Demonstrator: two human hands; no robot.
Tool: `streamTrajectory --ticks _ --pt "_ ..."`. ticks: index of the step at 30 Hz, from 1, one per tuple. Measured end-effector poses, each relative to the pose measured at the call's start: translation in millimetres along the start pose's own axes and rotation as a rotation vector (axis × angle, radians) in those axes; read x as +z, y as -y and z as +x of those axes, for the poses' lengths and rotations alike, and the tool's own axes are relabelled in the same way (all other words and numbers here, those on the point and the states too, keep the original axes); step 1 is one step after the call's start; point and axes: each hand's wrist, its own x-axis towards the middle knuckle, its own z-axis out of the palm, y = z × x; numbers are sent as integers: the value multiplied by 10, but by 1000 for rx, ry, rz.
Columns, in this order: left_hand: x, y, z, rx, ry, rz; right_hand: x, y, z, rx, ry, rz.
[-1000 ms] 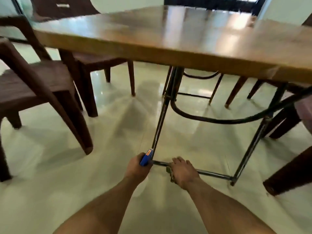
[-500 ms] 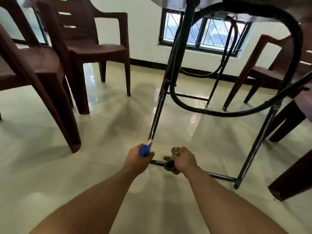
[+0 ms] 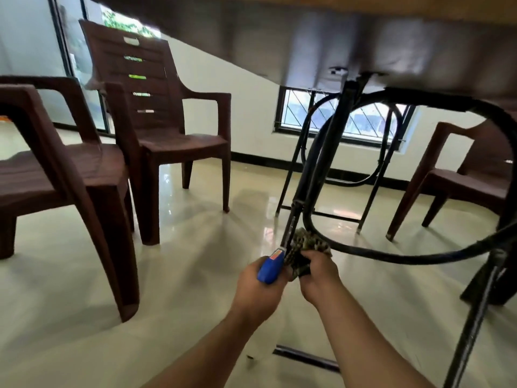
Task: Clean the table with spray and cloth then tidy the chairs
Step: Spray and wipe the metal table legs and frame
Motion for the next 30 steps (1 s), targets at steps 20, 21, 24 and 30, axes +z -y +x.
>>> streamTrajectory --ticks 20,21,24,30 --pt "-26 -295 146 155 -45 -139 91 78 198 -53 448 110" --pt "-49 -264 162 138 -46 -129 100 49 214 -60 441 126" --pt "-86 -92 164 67 -67 -73 38 -203 170 20 293 -220" --pt "-90 429 47 -43 -74 35 -26 -222 378 -7 271 -31"
